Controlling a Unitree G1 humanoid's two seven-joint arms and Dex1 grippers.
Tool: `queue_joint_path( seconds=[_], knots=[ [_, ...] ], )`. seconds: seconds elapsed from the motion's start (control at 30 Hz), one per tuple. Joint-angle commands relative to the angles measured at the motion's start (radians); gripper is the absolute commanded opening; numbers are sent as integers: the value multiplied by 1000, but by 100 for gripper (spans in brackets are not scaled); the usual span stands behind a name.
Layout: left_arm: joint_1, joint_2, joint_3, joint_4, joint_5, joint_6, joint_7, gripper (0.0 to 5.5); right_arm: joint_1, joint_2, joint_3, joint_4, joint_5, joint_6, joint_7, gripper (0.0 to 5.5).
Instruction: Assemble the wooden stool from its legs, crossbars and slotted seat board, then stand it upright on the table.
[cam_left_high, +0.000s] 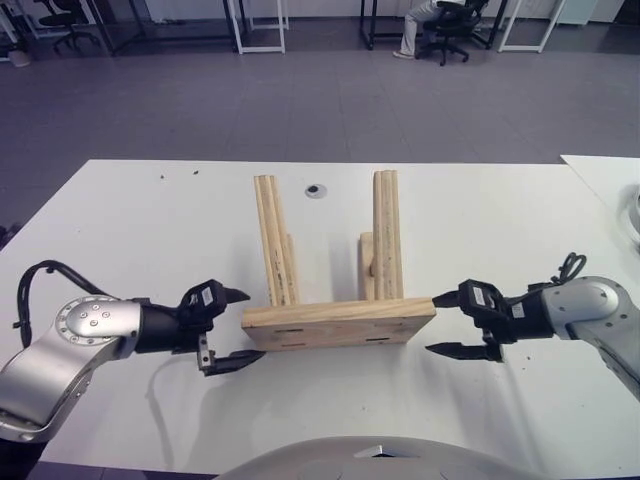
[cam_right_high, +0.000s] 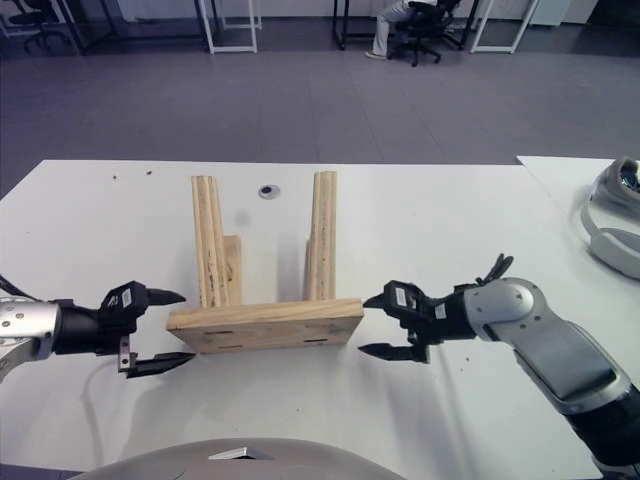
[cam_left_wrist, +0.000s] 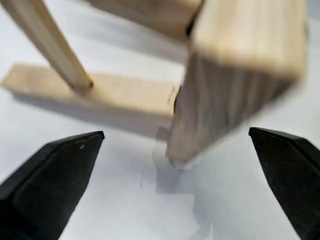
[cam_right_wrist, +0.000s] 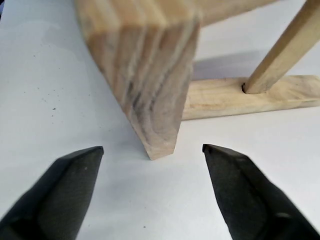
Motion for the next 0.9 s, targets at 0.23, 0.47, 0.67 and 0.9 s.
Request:
queue_joint_path(
  seconds=[0.23, 0.47, 0.67, 0.9],
  knots=[
    [-79, 13, -132, 54, 91, -66, -57, 373, -90, 31, 37, -1, -15, 7, 33, 252],
    [-116, 11, -181, 101, 182, -143, -60, 255, -104, 68, 81, 21, -51, -30, 54, 140],
    [-132, 32, -145, 91, 125, -141, -133, 168, -160, 121, 47, 69, -14, -40, 75, 135],
    [-478, 68, 25, 144, -301, 184, -323, 157, -523, 151, -181, 137, 545, 405, 136, 136]
  ],
)
